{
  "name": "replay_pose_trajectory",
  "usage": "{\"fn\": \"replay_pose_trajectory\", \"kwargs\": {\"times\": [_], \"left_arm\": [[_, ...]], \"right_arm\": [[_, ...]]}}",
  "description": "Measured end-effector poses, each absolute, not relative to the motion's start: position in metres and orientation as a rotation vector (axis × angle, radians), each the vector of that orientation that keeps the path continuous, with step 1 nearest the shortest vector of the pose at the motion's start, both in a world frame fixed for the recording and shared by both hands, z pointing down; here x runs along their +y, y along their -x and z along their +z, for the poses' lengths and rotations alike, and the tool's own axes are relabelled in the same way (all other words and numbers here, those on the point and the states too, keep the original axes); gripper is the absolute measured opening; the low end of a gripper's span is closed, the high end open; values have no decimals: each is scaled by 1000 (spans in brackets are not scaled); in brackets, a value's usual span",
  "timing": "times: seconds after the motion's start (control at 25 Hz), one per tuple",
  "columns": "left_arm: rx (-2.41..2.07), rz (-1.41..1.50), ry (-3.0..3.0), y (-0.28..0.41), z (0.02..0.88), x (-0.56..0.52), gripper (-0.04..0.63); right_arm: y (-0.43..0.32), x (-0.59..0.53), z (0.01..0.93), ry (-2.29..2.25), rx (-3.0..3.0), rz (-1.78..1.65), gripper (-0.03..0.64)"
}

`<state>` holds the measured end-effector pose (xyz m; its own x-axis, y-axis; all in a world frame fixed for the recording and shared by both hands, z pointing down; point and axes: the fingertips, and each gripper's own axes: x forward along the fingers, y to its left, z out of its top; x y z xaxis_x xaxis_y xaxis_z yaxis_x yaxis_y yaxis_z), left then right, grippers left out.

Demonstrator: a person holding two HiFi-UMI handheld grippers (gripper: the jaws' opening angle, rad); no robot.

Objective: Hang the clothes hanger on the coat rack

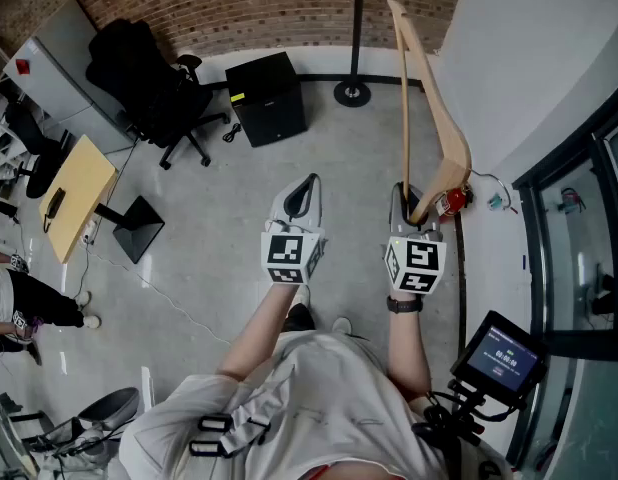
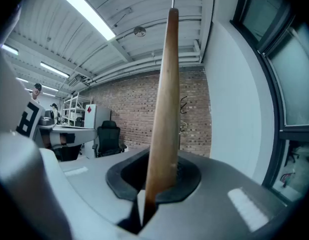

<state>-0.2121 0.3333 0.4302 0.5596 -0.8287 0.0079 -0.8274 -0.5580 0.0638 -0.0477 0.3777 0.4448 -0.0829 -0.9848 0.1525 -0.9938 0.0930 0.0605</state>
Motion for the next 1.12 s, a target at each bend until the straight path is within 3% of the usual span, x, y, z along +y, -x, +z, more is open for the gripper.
{"fn": "replay_pose_trajectory", "kwargs": {"times": [0.4, 0.76, 1.12], "left_arm": [[-1503, -156, -2732, 264, 390, 287, 0], [-1400, -172, -2809, 299, 405, 246, -2], [-1479, -197, -2698, 316, 428, 192, 0]], "right_arm": [[92, 330, 408, -2139, -2208, -3, 25], [150, 280, 439, -2145, -2221, 191, 25], [154, 242, 471, -2102, -2180, 266, 25]]}}
